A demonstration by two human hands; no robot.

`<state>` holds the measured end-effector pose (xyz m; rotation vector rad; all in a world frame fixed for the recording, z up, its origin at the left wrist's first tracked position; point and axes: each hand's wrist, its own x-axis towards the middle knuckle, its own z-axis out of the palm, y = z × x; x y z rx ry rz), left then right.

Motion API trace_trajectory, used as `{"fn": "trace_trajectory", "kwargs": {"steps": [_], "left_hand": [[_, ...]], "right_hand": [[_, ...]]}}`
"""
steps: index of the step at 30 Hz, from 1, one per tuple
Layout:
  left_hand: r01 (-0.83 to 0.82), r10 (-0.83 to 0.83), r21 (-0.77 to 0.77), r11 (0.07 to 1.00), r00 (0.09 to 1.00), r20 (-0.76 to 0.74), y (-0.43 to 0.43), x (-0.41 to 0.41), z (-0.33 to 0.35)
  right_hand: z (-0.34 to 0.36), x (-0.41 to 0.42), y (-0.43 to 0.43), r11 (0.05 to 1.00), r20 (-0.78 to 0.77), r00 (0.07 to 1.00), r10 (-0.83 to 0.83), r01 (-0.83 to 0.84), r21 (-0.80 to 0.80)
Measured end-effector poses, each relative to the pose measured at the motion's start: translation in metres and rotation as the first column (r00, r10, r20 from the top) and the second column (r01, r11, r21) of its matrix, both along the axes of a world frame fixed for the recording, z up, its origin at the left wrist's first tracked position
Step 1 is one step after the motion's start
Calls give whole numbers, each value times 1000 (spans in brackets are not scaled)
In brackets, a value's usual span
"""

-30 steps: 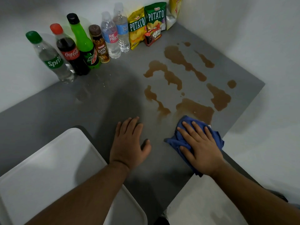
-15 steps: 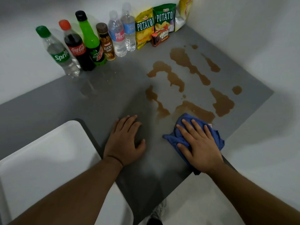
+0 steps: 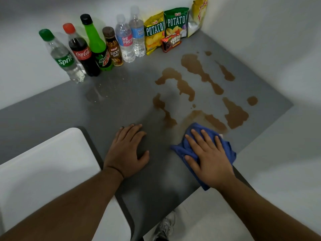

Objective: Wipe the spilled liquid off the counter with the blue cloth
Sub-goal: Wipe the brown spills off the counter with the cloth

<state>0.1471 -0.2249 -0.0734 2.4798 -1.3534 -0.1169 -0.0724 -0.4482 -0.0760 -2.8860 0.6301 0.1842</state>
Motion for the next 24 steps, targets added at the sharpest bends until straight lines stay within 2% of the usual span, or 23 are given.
{"fn": "trace_trajectory", "kwargs": {"steps": [3,8,11,13,15,19,24], "left_hand": [[-3,3,3,1000,1000,-3,0,0,-1],[-2,2,10,1000,1000,-10,0,0,-2],[1,0,16,1000,1000,-17,0,1,-3],[-1,1,17,1000,1000,-19,0,2,-4],[-4,4,14,1000,1000,-17,1,2,-4],[-11,11,16,1000,1000,-17,0,2,-4],[-9,9,20,1000,1000,-9,0,1,-6]], "right_hand": [[1,-4,-23,993,-5,993,-115,114,-23],[1,55,-31,981,-24,981,-193,193,2],[1,56,-11,992,-2,992,-128,128,9],[0,34,-3,999,6,999,-43,43,13],[-2,10,-8,1000,15,999,-31,31,-7],[-2,-2,-33,980,19,981,-191,192,-52],[-3,49,-53,969,-26,969,-246,245,-27]]}}
